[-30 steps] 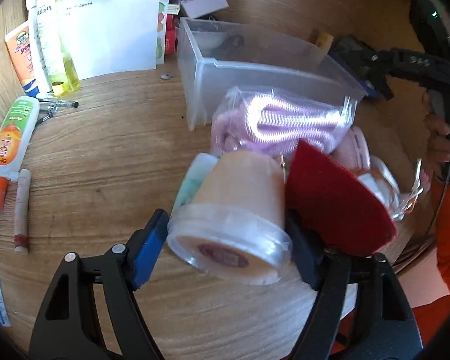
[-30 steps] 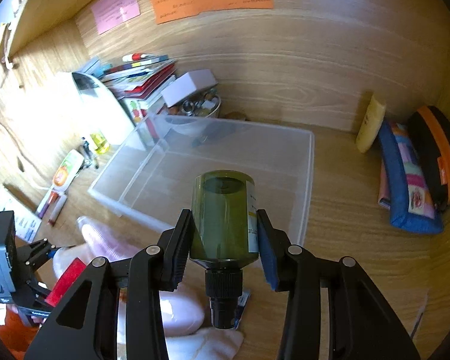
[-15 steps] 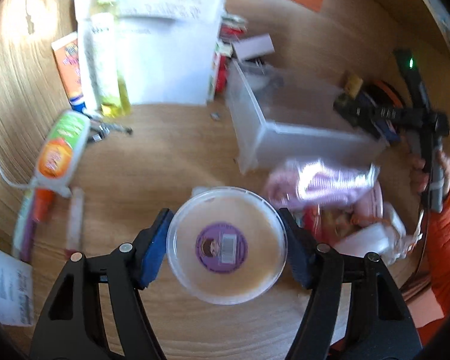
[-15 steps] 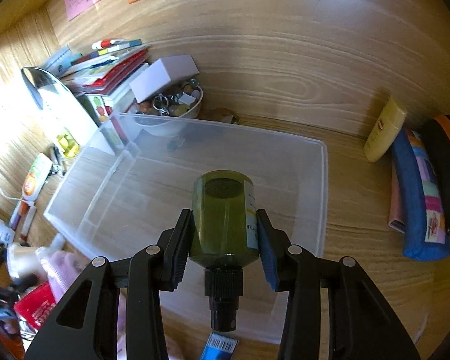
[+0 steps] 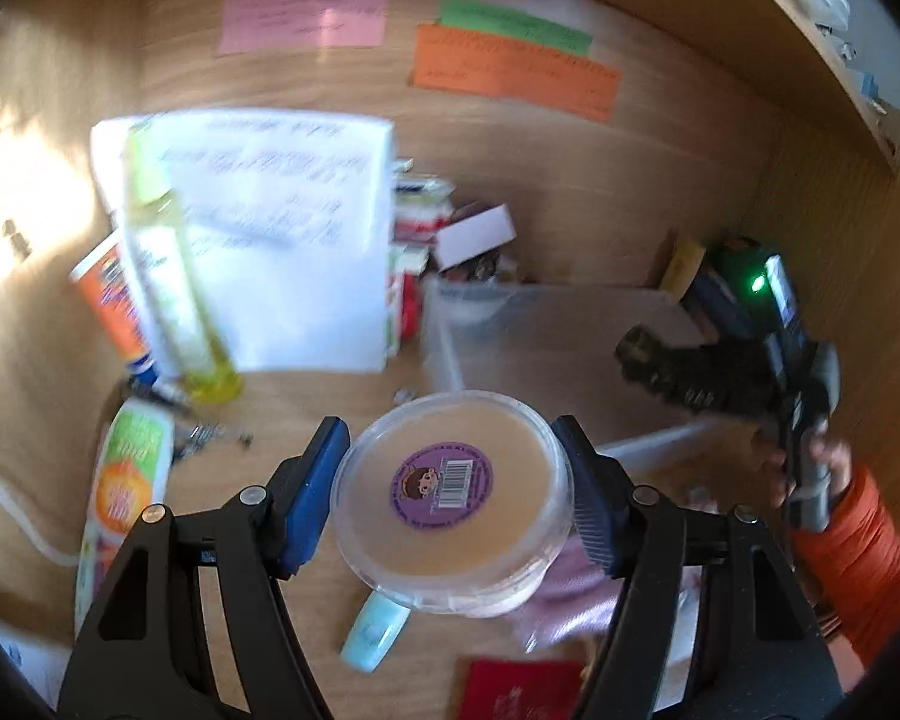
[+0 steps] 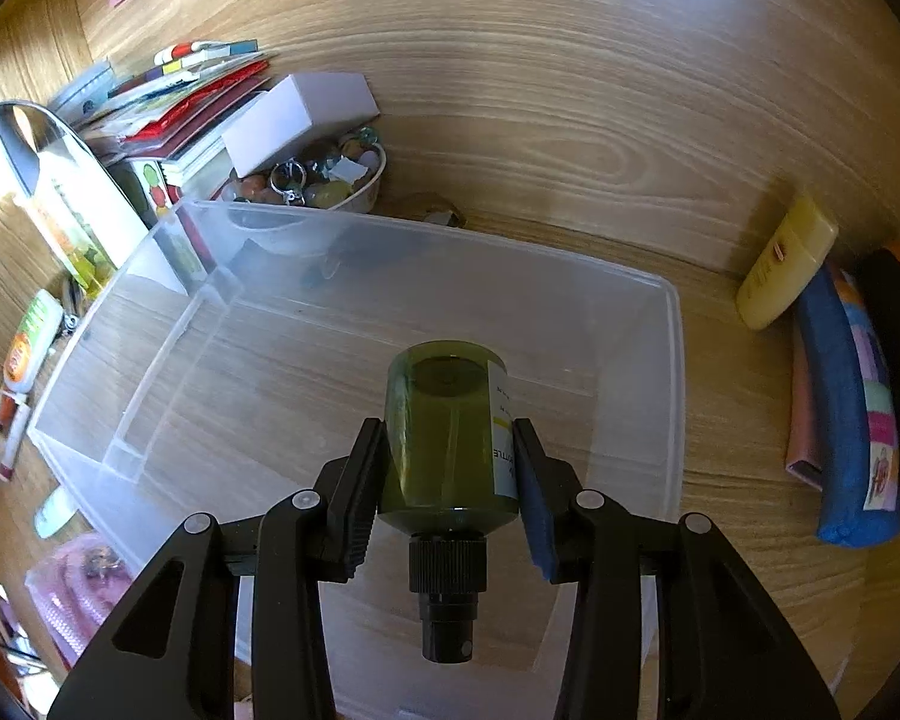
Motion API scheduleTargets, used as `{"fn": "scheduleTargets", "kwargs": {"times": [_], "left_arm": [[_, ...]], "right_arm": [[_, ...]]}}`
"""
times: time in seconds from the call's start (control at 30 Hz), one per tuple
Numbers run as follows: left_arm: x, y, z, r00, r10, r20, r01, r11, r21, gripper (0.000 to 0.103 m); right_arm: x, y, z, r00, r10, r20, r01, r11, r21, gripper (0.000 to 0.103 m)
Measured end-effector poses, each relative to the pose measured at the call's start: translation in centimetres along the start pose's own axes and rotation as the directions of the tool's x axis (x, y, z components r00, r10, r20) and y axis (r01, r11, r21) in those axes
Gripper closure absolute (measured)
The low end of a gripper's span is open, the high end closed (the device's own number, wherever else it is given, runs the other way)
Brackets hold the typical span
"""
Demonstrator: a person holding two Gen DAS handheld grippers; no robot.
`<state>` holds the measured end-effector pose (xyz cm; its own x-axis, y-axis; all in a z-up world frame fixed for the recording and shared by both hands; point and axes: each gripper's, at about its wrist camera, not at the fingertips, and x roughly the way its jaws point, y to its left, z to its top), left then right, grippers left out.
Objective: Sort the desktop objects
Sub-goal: 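Release the bottle and tape roll into the clear box with both grippers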
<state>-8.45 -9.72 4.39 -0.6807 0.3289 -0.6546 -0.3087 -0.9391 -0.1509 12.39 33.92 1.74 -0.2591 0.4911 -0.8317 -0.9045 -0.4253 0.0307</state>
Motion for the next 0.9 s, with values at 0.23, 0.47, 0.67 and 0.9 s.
{"fn": "scheduleTargets", "kwargs": {"times": [0.23, 0.47, 0.67, 0.9], "left_arm": [[4.0, -1.8, 3.4, 0.998, -0.042, -0.041, 0.044, 0.999, 0.032, 0.036], [8.2, -3.5, 4.5, 0.993, -0.054, -0.108, 0.062, 0.996, 0.069, 0.036], [11.3, -4.7, 3.9, 0.985, -0.022, -0.171, 0.046, 0.99, 0.137, 0.036], [13.5, -5.6, 3.3, 0.979, 0.052, -0.199, -0.007, 0.976, 0.22, 0.043]], "right_arm": [[0.9, 0.9, 0.4, 1.0, -0.014, -0.023, 0.013, 0.999, -0.049, 0.065], [1.6, 1.5, 0.6, 0.999, -0.014, -0.051, 0.01, 0.996, -0.09, 0.065], [1.4, 2.5, 0.7, 0.997, -0.07, -0.036, 0.064, 0.986, -0.155, 0.065], [1.0, 2.5, 0.7, 0.995, -0.087, -0.039, 0.079, 0.981, -0.177, 0.065]]}}
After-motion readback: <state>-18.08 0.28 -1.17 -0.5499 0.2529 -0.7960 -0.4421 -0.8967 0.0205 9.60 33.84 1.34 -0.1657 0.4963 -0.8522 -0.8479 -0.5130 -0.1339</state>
